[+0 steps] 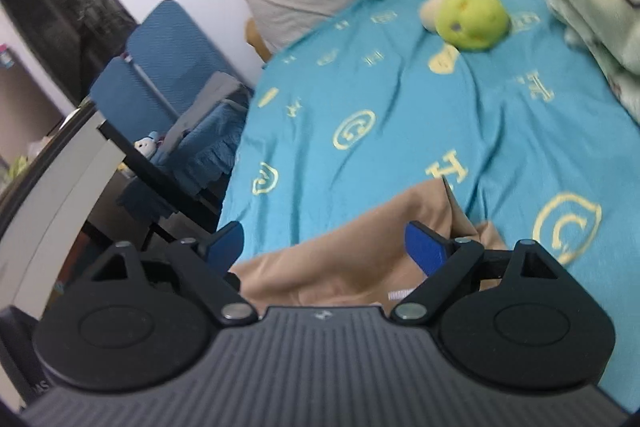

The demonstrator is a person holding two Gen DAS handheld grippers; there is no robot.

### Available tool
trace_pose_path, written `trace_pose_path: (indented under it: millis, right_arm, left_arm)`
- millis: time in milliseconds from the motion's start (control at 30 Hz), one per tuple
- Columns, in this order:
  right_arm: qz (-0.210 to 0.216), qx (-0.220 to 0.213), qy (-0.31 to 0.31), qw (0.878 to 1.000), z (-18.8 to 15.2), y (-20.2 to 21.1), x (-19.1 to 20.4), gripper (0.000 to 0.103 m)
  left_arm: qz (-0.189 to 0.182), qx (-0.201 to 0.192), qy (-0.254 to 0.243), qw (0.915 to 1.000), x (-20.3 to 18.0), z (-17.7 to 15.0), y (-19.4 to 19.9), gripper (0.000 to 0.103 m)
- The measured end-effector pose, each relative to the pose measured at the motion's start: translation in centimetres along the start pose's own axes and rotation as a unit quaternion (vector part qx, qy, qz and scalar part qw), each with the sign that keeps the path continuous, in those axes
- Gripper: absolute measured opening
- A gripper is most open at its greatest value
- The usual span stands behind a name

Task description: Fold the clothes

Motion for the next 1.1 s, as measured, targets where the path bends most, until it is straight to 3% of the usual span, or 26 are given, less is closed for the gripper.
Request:
trace_pose_path:
  millis: [33, 67, 233, 300, 467, 700, 867, 1100]
  right_arm:
    - [-0.001, 0.004, 0.008, 1.000, -0.1, -0.3, 0.0, 0.088]
    - [-0.013, 0.014, 0.019, 1.000, -0.3, -1.0, -0.2, 0.072]
    - [-0.070, 0.052, 0.056, 0.995, -1.9, -4.8, -1.9, 0.044]
    - [-0.082, 0.066, 0.075, 0.992, -2.8, -5.9, -2.4, 0.044]
    - [-0.084, 0.052, 0.119, 0.988, -3.8, -5.0, -1.6, 0.044]
    - [-0.090, 0.040, 0.108, 0.989, -4.8, 0.2, -0.7, 0.045]
    - [-0.105, 0.048, 0.111, 0.987, -6.0, 2.3, -1.1, 0.043]
    - [-0.120, 0.101, 0.115, 0.981, -8.1, 0.5, -2.6, 0.043]
  left_arm:
    - [0.005, 0.005, -0.007, 1.0000, -0.1, -0.3, -0.3, 0.089]
    - [0.009, 0.013, -0.010, 0.9998, 0.0, -0.6, -0.8, 0.089]
    - [0.028, 0.051, -0.036, 0.9976, 0.3, -2.3, -3.1, 0.088]
    - [0.032, 0.058, -0.050, 0.9965, 0.2, -2.7, -3.7, 0.088]
    - [0.039, 0.055, -0.089, 0.9938, -0.4, -3.3, -3.0, 0.087]
    - [0.054, 0.028, -0.088, 0.9943, -1.2, -3.4, 2.5, 0.087]
    - [0.066, 0.058, -0.085, 0.9925, -1.8, -5.6, 3.7, 0.087]
    - [0.074, 0.095, -0.075, 0.9899, -1.3, -7.7, 3.0, 0.088]
Point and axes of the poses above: each gripper's, at about its wrist camera, not at the fingertips, and y roughly against the way its jaws point, x to its left, z to its top, the point moved 9 cm from there along -y, roughly the way its jaws point, and after that the axes turned 1 degree about -y, right-handed, at the moved point
